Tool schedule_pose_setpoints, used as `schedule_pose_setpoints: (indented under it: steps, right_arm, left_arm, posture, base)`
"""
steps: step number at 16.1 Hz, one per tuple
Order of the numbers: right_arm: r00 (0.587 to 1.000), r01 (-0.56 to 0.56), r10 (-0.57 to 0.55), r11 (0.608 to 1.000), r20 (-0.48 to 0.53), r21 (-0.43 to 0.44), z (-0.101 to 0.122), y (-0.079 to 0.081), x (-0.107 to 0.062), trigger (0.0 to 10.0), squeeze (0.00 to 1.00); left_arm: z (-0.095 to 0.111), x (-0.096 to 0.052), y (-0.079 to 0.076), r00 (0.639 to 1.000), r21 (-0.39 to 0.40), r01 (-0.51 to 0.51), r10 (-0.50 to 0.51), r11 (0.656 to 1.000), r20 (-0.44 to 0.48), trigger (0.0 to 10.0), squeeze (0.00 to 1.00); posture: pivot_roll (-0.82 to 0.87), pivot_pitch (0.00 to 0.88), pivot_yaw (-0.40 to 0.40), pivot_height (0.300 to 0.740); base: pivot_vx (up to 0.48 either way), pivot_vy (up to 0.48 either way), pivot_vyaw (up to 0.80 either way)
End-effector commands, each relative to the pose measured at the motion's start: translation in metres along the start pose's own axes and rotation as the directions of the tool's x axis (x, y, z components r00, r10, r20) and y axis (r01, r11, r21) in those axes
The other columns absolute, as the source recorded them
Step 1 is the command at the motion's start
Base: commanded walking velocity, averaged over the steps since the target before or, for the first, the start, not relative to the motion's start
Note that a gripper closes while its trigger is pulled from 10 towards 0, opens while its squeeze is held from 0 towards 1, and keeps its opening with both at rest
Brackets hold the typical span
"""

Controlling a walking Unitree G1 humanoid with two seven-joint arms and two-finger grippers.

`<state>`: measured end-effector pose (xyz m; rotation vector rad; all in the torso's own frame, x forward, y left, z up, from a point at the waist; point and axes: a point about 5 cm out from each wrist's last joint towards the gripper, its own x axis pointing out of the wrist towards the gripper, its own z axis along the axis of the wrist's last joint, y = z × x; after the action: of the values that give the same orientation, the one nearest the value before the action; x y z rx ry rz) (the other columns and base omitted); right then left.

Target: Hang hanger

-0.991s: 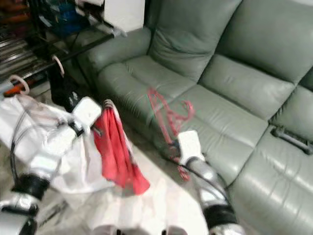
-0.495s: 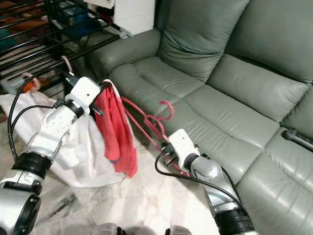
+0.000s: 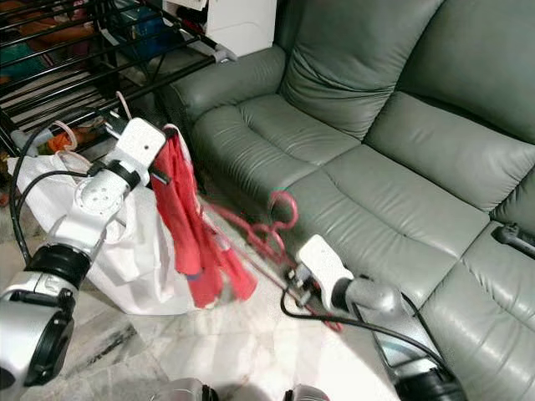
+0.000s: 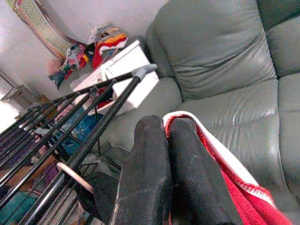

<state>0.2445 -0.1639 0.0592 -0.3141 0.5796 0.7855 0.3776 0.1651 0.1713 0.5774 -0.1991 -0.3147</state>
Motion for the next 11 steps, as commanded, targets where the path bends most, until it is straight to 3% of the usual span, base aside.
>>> schedule_pose_setpoints:
  steps: [1, 2, 3, 5, 9, 11]
  right_arm:
    - [0.999, -0.028, 0.028, 0.999, -0.016, -0.032, 0.003, 0.002, -0.002, 10.0, 0.00]
    - [0.999, -0.032, 0.031, 0.999, -0.034, -0.042, 0.001, 0.002, -0.003, 10.0, 0.00]
    - [0.997, 0.015, -0.019, 0.998, -0.073, -0.054, -0.007, -0.006, -0.003, 10.0, 0.00]
    - [0.995, 0.078, -0.080, 0.996, -0.063, -0.043, -0.007, -0.014, -0.001, 10.0, 0.00]
    - [0.981, 0.186, -0.188, 0.982, -0.039, -0.034, -0.003, -0.028, 0.001, 10.0, 0.00]
    - [0.977, 0.215, -0.215, 0.977, -0.016, -0.013, -0.001, -0.032, 0.003, 10.0, 0.00]
  left_arm:
    - [0.008, 0.003, 0.013, 0.998, 0.008, -0.041, 0.041, 0.999, 0.039, 10.0, 0.00]
    - [0.008, 0.002, 0.015, 0.998, 0.011, -0.048, 0.047, 0.999, 0.034, 10.0, 0.00]
    - [0.007, 0.000, 0.018, 0.998, -0.041, -0.032, 0.034, 0.999, 0.043, 10.0, 0.00]
    - [0.012, -0.001, 0.011, 0.994, -0.093, 0.058, -0.049, 0.994, 0.102, 10.0, 0.00]
    - [0.013, -0.005, -0.002, 0.977, -0.071, 0.177, -0.166, 0.982, 0.135, 10.0, 0.00]
    - [0.016, -0.005, -0.009, 0.965, -0.097, 0.224, -0.207, 0.970, 0.160, 10.0, 0.00]
  posture:
    - [-0.03, 0.000, 0.043, 0.740]
    - [-0.03, 0.000, 0.043, 0.740]
    - [-0.03, 0.000, 0.044, 0.740]
    - [-0.03, 0.000, 0.044, 0.740]
    - [-0.02, 0.000, 0.042, 0.740]
    - [-0.02, 0.000, 0.041, 0.740]
  base:
    - [0.000, 0.000, 0.00]
    - [0.000, 0.000, 0.00]
    - [0.000, 0.000, 0.00]
    - [0.000, 0.000, 0.00]
    - [0.000, 0.000, 0.00]
    - [0.000, 0.000, 0.00]
